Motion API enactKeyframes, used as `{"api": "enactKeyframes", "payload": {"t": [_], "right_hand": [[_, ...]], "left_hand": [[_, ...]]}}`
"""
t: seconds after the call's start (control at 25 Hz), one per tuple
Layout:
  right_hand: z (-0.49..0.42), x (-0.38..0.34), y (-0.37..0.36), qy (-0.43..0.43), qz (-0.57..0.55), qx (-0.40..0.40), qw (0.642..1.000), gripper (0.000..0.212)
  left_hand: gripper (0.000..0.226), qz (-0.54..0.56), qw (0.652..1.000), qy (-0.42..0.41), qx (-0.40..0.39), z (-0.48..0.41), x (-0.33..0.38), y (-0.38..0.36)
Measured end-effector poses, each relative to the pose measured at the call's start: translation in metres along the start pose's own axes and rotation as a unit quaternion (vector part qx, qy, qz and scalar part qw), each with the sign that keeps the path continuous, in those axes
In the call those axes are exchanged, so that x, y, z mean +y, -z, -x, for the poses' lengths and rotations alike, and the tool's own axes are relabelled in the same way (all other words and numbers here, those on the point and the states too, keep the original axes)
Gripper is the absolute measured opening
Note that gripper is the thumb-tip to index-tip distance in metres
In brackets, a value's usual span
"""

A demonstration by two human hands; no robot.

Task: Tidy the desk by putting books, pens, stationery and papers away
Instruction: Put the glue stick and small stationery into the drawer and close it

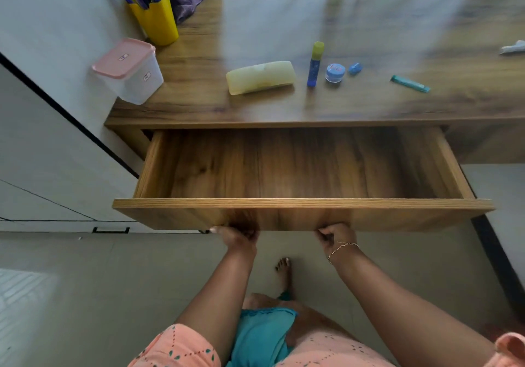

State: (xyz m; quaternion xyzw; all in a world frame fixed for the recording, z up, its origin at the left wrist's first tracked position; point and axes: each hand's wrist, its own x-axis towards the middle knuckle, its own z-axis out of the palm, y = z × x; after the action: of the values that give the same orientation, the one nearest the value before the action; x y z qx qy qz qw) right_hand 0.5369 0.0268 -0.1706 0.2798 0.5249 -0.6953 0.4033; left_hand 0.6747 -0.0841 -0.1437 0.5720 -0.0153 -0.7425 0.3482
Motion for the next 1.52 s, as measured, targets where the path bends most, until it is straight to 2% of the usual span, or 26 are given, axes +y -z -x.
{"api": "enactKeyframes", "payload": {"t": [0.48, 0.56, 0.64, 0.68, 0.72, 0.76, 0.8, 0.84, 0.88, 0.92, 0.96, 1.0, 1.04, 1.12, 1.16, 1.2, 1.24, 1.32, 1.36, 1.44, 1.48, 1.52], "right_hand": [[0.057, 0.042, 0.074, -0.032, 0.007, 0.011, 0.999, 0.033], [0.060, 0.044, 0.076, -0.033, 0.017, 0.004, 0.999, 0.031], [0.063, 0.042, 0.078, -0.031, 0.036, 0.000, 0.999, 0.029], [0.067, 0.040, 0.079, -0.028, 0.050, -0.001, 0.998, 0.027], [0.071, 0.037, 0.081, -0.025, 0.065, 0.000, 0.998, 0.025], [0.077, 0.035, 0.083, -0.025, 0.082, 0.004, 0.996, 0.022], [0.085, 0.032, 0.084, -0.020, 0.098, 0.010, 0.995, 0.020], [0.093, 0.031, 0.085, -0.005, 0.110, 0.016, 0.994, 0.020], [0.102, 0.030, 0.085, 0.018, 0.121, 0.019, 0.992, 0.020], [0.113, 0.028, 0.084, 0.040, 0.134, 0.017, 0.990, 0.020], [0.126, 0.026, 0.082, 0.061, 0.155, 0.004, 0.986, 0.020], [0.141, 0.023, 0.079, 0.081, 0.179, -0.017, 0.980, 0.019], [0.155, 0.020, 0.076, 0.100, 0.200, -0.046, 0.974, 0.018], [0.181, 0.012, 0.070, 0.157, 0.238, -0.108, 0.952, 0.026], [0.190, 0.010, 0.069, 0.219, 0.273, -0.129, 0.928, 0.026], [0.197, 0.008, 0.067, 0.303, 0.330, -0.133, 0.884, 0.026], [0.201, 0.007, 0.066, 0.395, 0.398, -0.123, 0.819, 0.027], [0.195, 0.004, 0.062, 0.556, 0.522, -0.084, 0.641, 0.019], [0.189, 0.004, 0.059, 0.575, 0.591, -0.083, 0.560, 0.029], [0.172, 0.007, 0.058, 0.540, 0.714, -0.073, 0.439, 0.070], [0.165, 0.008, 0.060, 0.527, 0.754, -0.058, 0.388, 0.081], [0.162, 0.009, 0.063, 0.510, 0.783, -0.052, 0.352, 0.084]], "left_hand": [[0.068, -0.022, 0.999, 0.045, 0.002, 0.047, -0.016, 0.089], [0.064, -0.067, 0.997, 0.043, 0.000, 0.054, -0.016, 0.093], [0.045, -0.200, 0.979, 0.035, 0.008, 0.065, -0.019, 0.099], [0.037, -0.309, 0.951, 0.027, -0.004, 0.075, -0.021, 0.103], [0.033, -0.441, 0.897, 0.005, -0.038, 0.088, -0.022, 0.106], [0.030, -0.569, 0.817, -0.040, -0.091, 0.101, -0.022, 0.108], [0.026, -0.672, 0.716, -0.114, -0.151, 0.112, -0.023, 0.109], [0.023, -0.747, 0.592, -0.222, -0.206, 0.120, -0.023, 0.110], [0.021, -0.778, 0.457, -0.355, -0.244, 0.128, -0.021, 0.110], [0.020, -0.771, 0.337, -0.472, -0.264, 0.133, -0.019, 0.108], [0.021, -0.740, 0.250, -0.565, -0.267, 0.136, -0.016, 0.104], [0.023, -0.704, 0.203, -0.630, -0.257, 0.135, -0.011, 0.099], [0.024, -0.680, 0.192, -0.666, -0.240, 0.134, -0.005, 0.093], [0.027, -0.665, 0.212, -0.687, -0.201, 0.128, 0.010, 0.080], [0.030, -0.675, 0.228, -0.679, -0.179, 0.126, 0.018, 0.074], [0.035, -0.700, 0.245, -0.652, -0.157, 0.122, 0.026, 0.069], [0.041, -0.737, 0.260, -0.610, -0.135, 0.120, 0.034, 0.063], [0.052, -0.815, 0.287, -0.489, -0.119, 0.116, 0.044, 0.057], [0.056, -0.843, 0.290, -0.434, -0.126, 0.114, 0.047, 0.055], [0.062, -0.870, 0.288, -0.374, -0.140, 0.117, 0.048, 0.053], [0.064, -0.874, 0.287, -0.363, -0.145, 0.118, 0.047, 0.053], [0.065, -0.878, 0.285, -0.356, -0.148, 0.118, 0.046, 0.053]]}}
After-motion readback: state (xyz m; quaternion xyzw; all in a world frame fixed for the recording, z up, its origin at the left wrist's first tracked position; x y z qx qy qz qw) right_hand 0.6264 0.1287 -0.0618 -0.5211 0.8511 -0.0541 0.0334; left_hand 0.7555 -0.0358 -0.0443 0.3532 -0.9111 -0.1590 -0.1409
